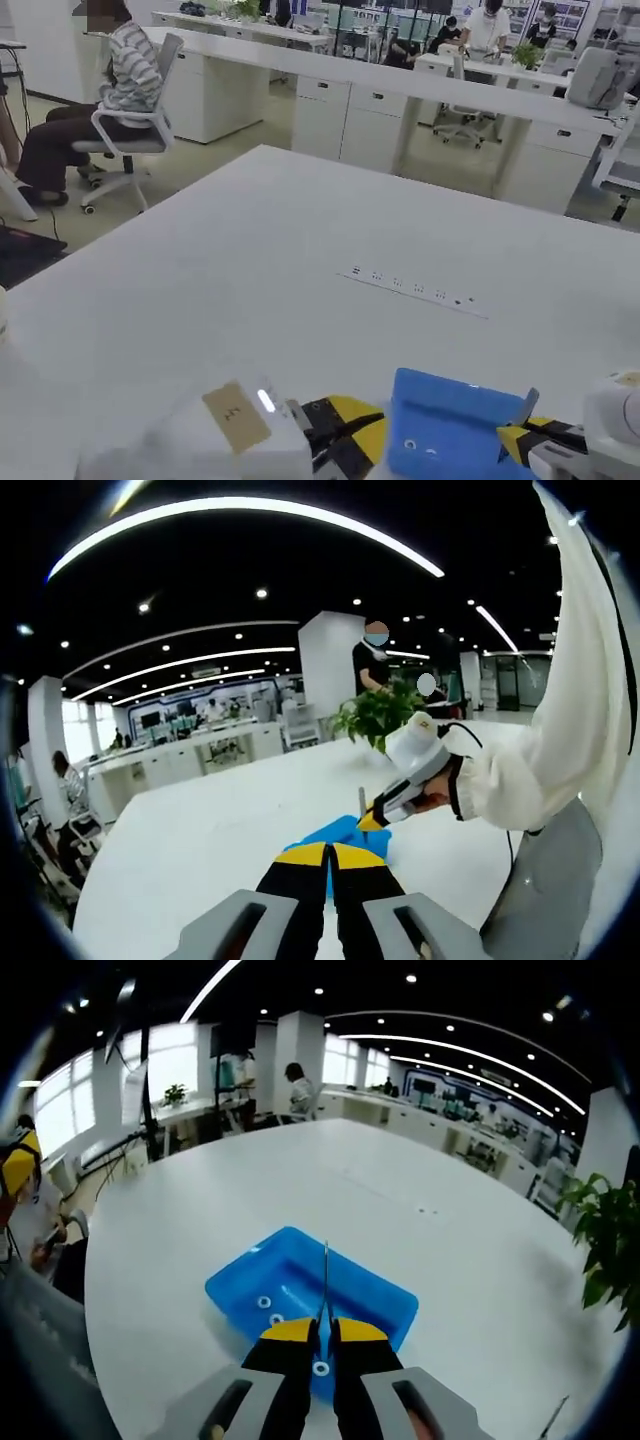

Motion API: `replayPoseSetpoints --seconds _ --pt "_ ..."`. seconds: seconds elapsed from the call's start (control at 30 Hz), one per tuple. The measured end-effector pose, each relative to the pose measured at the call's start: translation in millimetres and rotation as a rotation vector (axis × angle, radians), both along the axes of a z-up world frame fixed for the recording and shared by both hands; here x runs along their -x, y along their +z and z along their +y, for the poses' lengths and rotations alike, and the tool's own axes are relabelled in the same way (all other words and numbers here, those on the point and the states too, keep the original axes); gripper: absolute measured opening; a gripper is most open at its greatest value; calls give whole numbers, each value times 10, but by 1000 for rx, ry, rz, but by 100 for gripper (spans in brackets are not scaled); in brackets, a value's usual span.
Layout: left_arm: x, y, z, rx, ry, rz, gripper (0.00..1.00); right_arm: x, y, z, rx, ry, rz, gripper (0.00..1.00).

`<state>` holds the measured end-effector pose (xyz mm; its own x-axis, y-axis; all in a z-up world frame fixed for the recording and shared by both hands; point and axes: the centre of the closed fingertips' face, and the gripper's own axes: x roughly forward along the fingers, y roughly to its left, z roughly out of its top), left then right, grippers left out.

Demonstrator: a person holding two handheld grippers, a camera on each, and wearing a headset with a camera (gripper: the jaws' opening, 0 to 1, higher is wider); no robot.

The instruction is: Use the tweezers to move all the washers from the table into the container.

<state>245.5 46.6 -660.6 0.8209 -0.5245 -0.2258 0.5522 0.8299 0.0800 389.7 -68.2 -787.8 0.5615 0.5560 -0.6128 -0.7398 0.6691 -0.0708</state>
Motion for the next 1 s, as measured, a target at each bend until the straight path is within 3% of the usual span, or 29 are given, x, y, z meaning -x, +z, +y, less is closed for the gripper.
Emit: replayPoseSetpoints --seconds 0.07,0.13,0.27,0.37,0.43,0.5,0.63,0.83,0.9,1.0 --pt "-3 28 -41 26 -33 20 0 63 64 8 -13 6 -7 3" --pt "-16 44 -65 17 -54 15 0 117 97 5 -14 10 -12 3" --pt "-24 124 -126 28 -102 7 11 270 187 2 -19 33 -20 3" --pt "-40 124 -187 45 -131 35 25 410 298 34 -55 56 -16 3" --pt "-39 137 -242 61 -149 33 37 530 349 46 -77 64 -12 3" --pt "-17 132 -319 81 -185 59 39 671 392 80 -87 97 -19 3" --pt "23 129 -496 75 -258 74 52 897 466 134 -116 149 -12 3" --pt "70 129 -675 97 -369 125 53 1276 618 279 -174 294 23 3" --pt "125 92 -749 89 -431 161 52 1409 678 323 -193 353 39 3" --pt "162 63 -822 77 -492 187 46 1576 721 349 -159 450 29 3"
